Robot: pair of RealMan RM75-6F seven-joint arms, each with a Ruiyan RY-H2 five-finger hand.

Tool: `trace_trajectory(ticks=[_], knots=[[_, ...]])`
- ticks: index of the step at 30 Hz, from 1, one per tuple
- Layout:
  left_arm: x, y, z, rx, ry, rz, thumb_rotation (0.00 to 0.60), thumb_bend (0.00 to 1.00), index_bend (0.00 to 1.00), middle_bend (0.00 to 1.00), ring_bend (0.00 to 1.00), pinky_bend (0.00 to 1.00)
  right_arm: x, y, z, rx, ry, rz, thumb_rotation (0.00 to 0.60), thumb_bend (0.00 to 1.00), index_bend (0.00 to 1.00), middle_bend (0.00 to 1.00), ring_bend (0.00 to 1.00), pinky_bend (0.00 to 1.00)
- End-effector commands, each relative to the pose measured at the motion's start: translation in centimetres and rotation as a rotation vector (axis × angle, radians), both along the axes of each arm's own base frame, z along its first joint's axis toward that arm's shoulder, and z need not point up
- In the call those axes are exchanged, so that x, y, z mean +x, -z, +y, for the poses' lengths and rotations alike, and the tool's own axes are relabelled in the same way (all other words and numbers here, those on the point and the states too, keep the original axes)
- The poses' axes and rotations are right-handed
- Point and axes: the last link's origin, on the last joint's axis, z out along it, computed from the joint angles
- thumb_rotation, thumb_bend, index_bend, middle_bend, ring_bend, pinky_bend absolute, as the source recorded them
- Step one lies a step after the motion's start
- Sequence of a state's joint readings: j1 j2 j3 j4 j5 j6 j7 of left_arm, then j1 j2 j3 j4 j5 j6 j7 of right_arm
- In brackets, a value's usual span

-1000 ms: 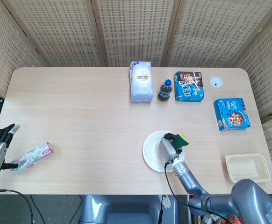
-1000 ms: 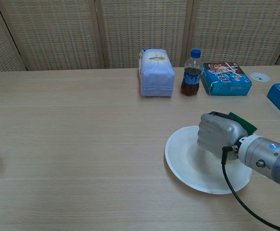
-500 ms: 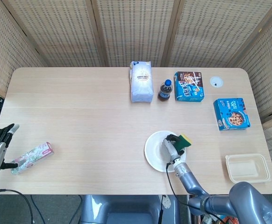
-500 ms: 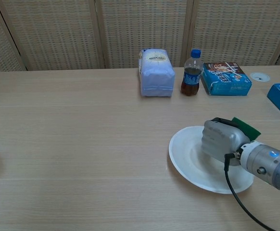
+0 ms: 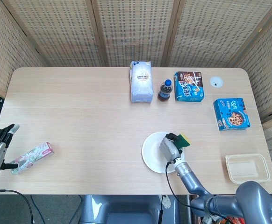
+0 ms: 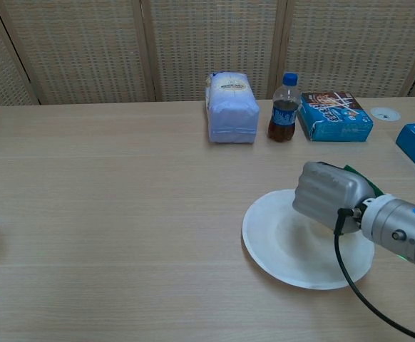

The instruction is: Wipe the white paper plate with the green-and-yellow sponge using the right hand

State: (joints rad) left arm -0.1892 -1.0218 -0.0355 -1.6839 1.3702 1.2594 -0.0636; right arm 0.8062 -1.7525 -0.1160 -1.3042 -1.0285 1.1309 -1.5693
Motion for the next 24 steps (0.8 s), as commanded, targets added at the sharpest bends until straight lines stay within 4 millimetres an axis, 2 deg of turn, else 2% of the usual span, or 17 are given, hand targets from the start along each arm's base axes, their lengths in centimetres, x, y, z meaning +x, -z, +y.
trace_trajectory(ticks=[1, 3, 4, 6, 11, 13, 17, 21, 24], knots=[[0.0, 0.0, 0.0, 0.000, 0.001, -0.001, 0.600, 0.00, 0.00, 0.00, 0.00, 0.00, 2.5, -4.2, -0.2, 0.020, -0.024, -0.251, 0.600, 0.61, 0.58, 0.62, 0.52, 0.65], [0.1, 0.0, 0.0, -0.001, 0.002, -0.002, 0.600, 0.00, 0.00, 0.00, 0.00, 0.00, 3.1, -5.5, -0.3, 0.034, -0.016, -0.337, 0.600, 0.61, 0.58, 0.62, 0.52, 0.58], [0.2, 0.0, 0.0, -0.001, 0.006, -0.002, 0.600, 0.00, 0.00, 0.00, 0.00, 0.00, 3.4, -6.7, -0.5, 0.058, 0.039, -0.457, 0.600, 0.61, 0.58, 0.62, 0.52, 0.53], [0.2, 0.1, -0.1, -0.002, 0.008, -0.003, 0.600, 0.00, 0.00, 0.00, 0.00, 0.00, 3.4, -7.5, -0.6, 0.103, 0.107, -0.563, 0.600, 0.62, 0.58, 0.62, 0.52, 0.44], [0.3, 0.2, -0.2, -0.005, 0.009, -0.001, 0.600, 0.00, 0.00, 0.00, 0.00, 0.00, 3.2, -7.9, -0.7, 0.240, 0.268, -0.835, 0.600, 0.62, 0.58, 0.62, 0.52, 0.18], [0.3, 0.3, -0.2, -0.009, 0.008, 0.000, 0.600, 0.00, 0.00, 0.00, 0.00, 0.00, 3.1, -7.6, -0.8, 0.319, 0.365, -0.969, 0.600, 0.62, 0.58, 0.62, 0.52, 0.11], [0.3, 0.4, -0.2, -0.015, 0.005, 0.001, 0.600, 0.00, 0.00, 0.00, 0.00, 0.00, 2.8, -7.2, -1.4, 0.416, 0.475, -1.133, 0.600, 0.62, 0.58, 0.62, 0.52, 0.09], [0.2, 0.4, -0.1, -0.014, 0.003, 0.001, 0.600, 0.00, 0.00, 0.00, 0.00, 0.00, 2.6, -6.6, -2.0, 0.472, 0.524, -1.206, 0.600, 0.62, 0.58, 0.62, 0.51, 0.09], [0.2, 0.4, -0.1, -0.014, 0.001, 0.000, 0.600, 0.00, 0.00, 0.00, 0.00, 0.00, 2.4, -6.0, -2.4, 0.499, 0.574, -1.243, 0.600, 0.62, 0.58, 0.62, 0.46, 0.09]])
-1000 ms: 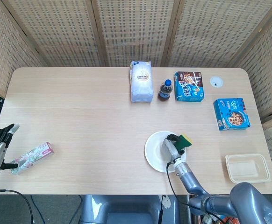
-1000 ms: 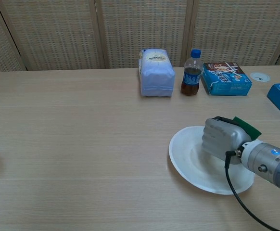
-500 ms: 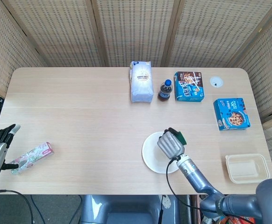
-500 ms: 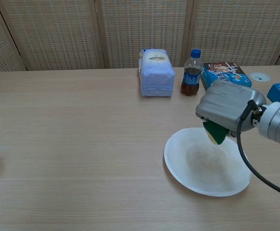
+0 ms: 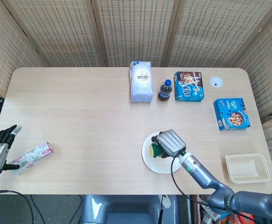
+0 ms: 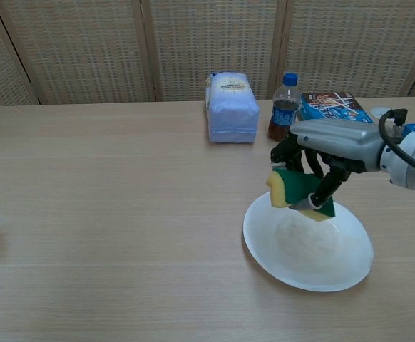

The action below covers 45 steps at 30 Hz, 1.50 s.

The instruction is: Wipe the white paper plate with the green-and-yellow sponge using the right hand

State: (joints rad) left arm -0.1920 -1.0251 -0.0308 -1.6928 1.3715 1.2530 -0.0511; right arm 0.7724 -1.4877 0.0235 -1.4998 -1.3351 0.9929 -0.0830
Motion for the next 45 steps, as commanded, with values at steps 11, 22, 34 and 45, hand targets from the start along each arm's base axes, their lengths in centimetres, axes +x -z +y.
trace_trajectory(ticks=[11, 22, 34, 45], knots=[[-0.2, -0.1, 0.2, -0.004, -0.014, -0.004, 0.600, 0.00, 0.00, 0.00, 0.00, 0.00, -1.3, 3.3, -2.5, 0.109, 0.131, -0.071, 0.600, 0.64, 0.63, 0.31, 0.04, 0.02], [-0.4, -0.1, 0.4, -0.007, -0.020, -0.010, 0.600, 0.00, 0.00, 0.00, 0.00, 0.00, -2.7, 4.0, -3.2, 0.096, 0.174, -0.063, 0.600, 0.64, 0.64, 0.24, 0.00, 0.00], [-0.3, 0.0, 0.3, -0.014, -0.020, -0.008, 0.600, 0.00, 0.00, 0.00, 0.00, 0.00, -5.3, 2.9, -2.9, 0.114, 0.201, -0.037, 0.600, 0.64, 0.64, 0.24, 0.00, 0.00], [-0.3, 0.4, 0.3, -0.019, -0.018, 0.002, 0.600, 0.00, 0.00, 0.00, 0.00, 0.00, -7.4, 4.1, -2.5, 0.138, 0.225, -0.013, 0.600, 0.65, 0.65, 0.22, 0.00, 0.00]])
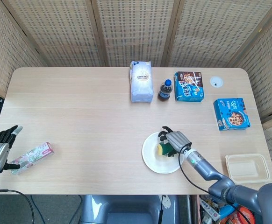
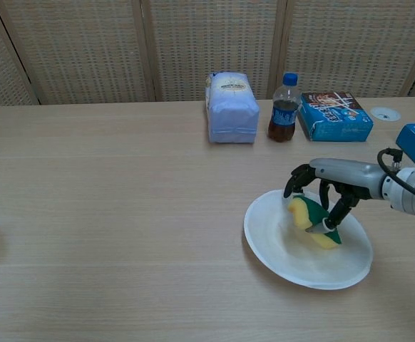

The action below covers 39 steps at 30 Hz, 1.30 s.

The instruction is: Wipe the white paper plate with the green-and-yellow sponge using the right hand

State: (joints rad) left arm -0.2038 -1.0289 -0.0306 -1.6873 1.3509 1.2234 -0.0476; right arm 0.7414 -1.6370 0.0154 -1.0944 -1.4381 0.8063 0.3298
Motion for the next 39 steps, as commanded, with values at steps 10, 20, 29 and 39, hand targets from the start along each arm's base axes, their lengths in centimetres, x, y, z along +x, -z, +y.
trace_trajectory(ticks=[10, 20, 29, 39], knots=[[0.0, 0.1, 0.0, -0.004, -0.001, -0.001, 0.600, 0.00, 0.00, 0.00, 0.00, 0.00, -2.1, 0.6, -0.1, 0.025, 0.063, 0.003, 0.600, 0.65, 0.65, 0.22, 0.00, 0.00], [0.1, 0.1, 0.0, -0.003, 0.004, -0.004, 0.600, 0.00, 0.00, 0.00, 0.00, 0.00, -1.9, 0.4, 0.2, 0.029, 0.034, -0.018, 0.600, 0.65, 0.65, 0.21, 0.00, 0.00], [0.1, -0.1, -0.1, -0.001, 0.009, -0.009, 0.600, 0.00, 0.00, 0.00, 0.00, 0.00, 2.7, -2.8, 0.8, -0.036, -0.126, -0.143, 0.600, 0.65, 0.65, 0.21, 0.00, 0.00], [0.2, -0.4, -0.3, 0.004, 0.017, -0.016, 0.600, 0.00, 0.00, 0.00, 0.00, 0.00, 3.5, -6.3, -1.9, -0.220, -0.251, 0.080, 0.600, 0.65, 0.65, 0.18, 0.00, 0.00]])
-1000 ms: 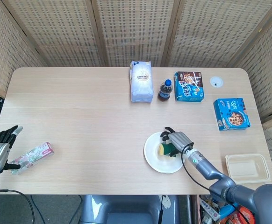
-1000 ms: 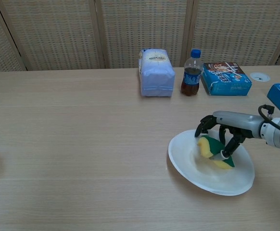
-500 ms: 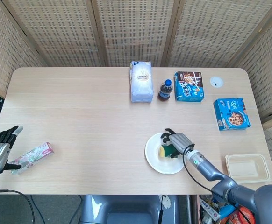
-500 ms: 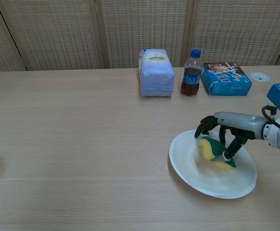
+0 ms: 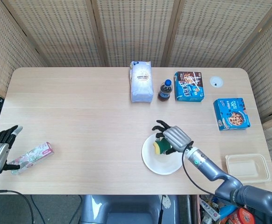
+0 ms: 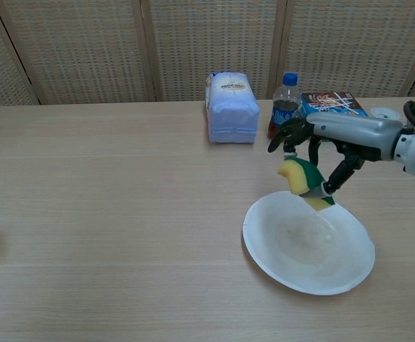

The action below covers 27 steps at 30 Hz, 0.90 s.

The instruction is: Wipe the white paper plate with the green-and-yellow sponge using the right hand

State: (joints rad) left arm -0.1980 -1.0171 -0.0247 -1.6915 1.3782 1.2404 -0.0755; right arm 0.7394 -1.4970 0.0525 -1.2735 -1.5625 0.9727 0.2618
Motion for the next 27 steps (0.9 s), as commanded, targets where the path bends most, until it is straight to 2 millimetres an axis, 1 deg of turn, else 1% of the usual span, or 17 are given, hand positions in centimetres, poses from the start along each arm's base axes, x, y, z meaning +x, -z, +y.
trace_trajectory(ticks=[1, 4, 7, 9, 11, 13, 14, 15, 17, 19, 20, 22, 24, 26, 27], knots=[[0.0, 0.0, 0.0, 0.000, 0.000, -0.001, 0.600, 0.00, 0.00, 0.00, 0.00, 0.00, -0.9, -1.7, -2.6, -0.148, -0.016, 0.170, 0.600, 0.65, 0.65, 0.17, 0.00, 0.00], [0.0, 0.0, 0.0, -0.002, 0.000, -0.002, 0.600, 0.00, 0.00, 0.00, 0.00, 0.00, -2.5, -1.8, -4.3, -0.213, 0.017, 0.319, 0.600, 0.65, 0.65, 0.15, 0.00, 0.00], [0.0, -0.1, 0.0, 0.000, -0.002, -0.003, 0.600, 0.00, 0.00, 0.00, 0.00, 0.00, -3.8, -1.5, -5.0, -0.233, 0.066, 0.402, 0.600, 0.64, 0.65, 0.14, 0.00, 0.00], [-0.1, -0.1, 0.1, 0.001, -0.005, -0.006, 0.600, 0.00, 0.00, 0.00, 0.00, 0.00, -4.5, -1.2, -5.3, -0.244, 0.106, 0.441, 0.600, 0.62, 0.64, 0.13, 0.00, 0.00], [-0.1, -0.1, 0.1, 0.001, -0.008, -0.006, 0.600, 0.00, 0.00, 0.00, 0.00, 0.00, -5.1, -0.9, -5.8, -0.265, 0.144, 0.470, 0.600, 0.50, 0.57, 0.10, 0.00, 0.00], [-0.1, -0.1, 0.2, 0.001, -0.011, -0.007, 0.600, 0.00, 0.00, 0.00, 0.00, 0.00, -5.5, -0.7, -6.1, -0.275, 0.178, 0.492, 0.600, 0.33, 0.42, 0.07, 0.00, 0.00], [-0.1, -0.2, 0.2, 0.002, -0.012, -0.009, 0.600, 0.00, 0.00, 0.00, 0.00, 0.00, -5.7, -0.6, -6.2, -0.275, 0.195, 0.498, 0.600, 0.26, 0.35, 0.05, 0.00, 0.00], [-0.2, -0.2, 0.2, 0.003, -0.012, -0.009, 0.600, 0.00, 0.00, 0.00, 0.00, 0.00, -5.6, -0.4, -6.3, -0.273, 0.212, 0.499, 0.600, 0.22, 0.30, 0.04, 0.00, 0.00], [-0.2, -0.3, 0.2, 0.006, -0.014, -0.011, 0.600, 0.00, 0.00, 0.00, 0.00, 0.00, -5.5, -0.4, -6.3, -0.272, 0.228, 0.495, 0.600, 0.12, 0.18, 0.01, 0.00, 0.00], [-0.3, -0.3, 0.2, 0.006, -0.018, -0.012, 0.600, 0.00, 0.00, 0.00, 0.00, 0.00, -5.1, -0.4, -6.2, -0.268, 0.235, 0.486, 0.600, 0.08, 0.09, 0.00, 0.00, 0.00], [-0.3, -0.3, 0.2, 0.005, -0.020, -0.013, 0.600, 0.00, 0.00, 0.00, 0.00, 0.00, -4.9, -0.5, -6.1, -0.265, 0.236, 0.481, 0.600, 0.08, 0.05, 0.00, 0.00, 0.00], [-0.4, -0.3, 0.3, 0.003, -0.021, -0.014, 0.600, 0.00, 0.00, 0.00, 0.00, 0.00, -4.4, -0.9, -5.9, -0.264, 0.236, 0.462, 0.600, 0.08, 0.02, 0.00, 0.00, 0.00], [-0.3, -0.4, 0.2, 0.005, -0.018, -0.015, 0.600, 0.00, 0.00, 0.00, 0.00, 0.00, -3.6, -1.7, -5.4, -0.274, 0.229, 0.426, 0.600, 0.08, 0.01, 0.00, 0.00, 0.00], [-0.3, -0.4, 0.2, 0.006, -0.016, -0.016, 0.600, 0.00, 0.00, 0.00, 0.00, 0.00, -2.8, -2.7, -4.8, -0.293, 0.213, 0.378, 0.600, 0.08, 0.00, 0.00, 0.00, 0.00], [-0.3, -0.5, 0.2, 0.007, -0.015, -0.018, 0.600, 0.00, 0.00, 0.00, 0.00, 0.00, -2.4, -3.6, -4.1, -0.305, 0.199, 0.347, 0.600, 0.08, 0.00, 0.00, 0.00, 0.00]])
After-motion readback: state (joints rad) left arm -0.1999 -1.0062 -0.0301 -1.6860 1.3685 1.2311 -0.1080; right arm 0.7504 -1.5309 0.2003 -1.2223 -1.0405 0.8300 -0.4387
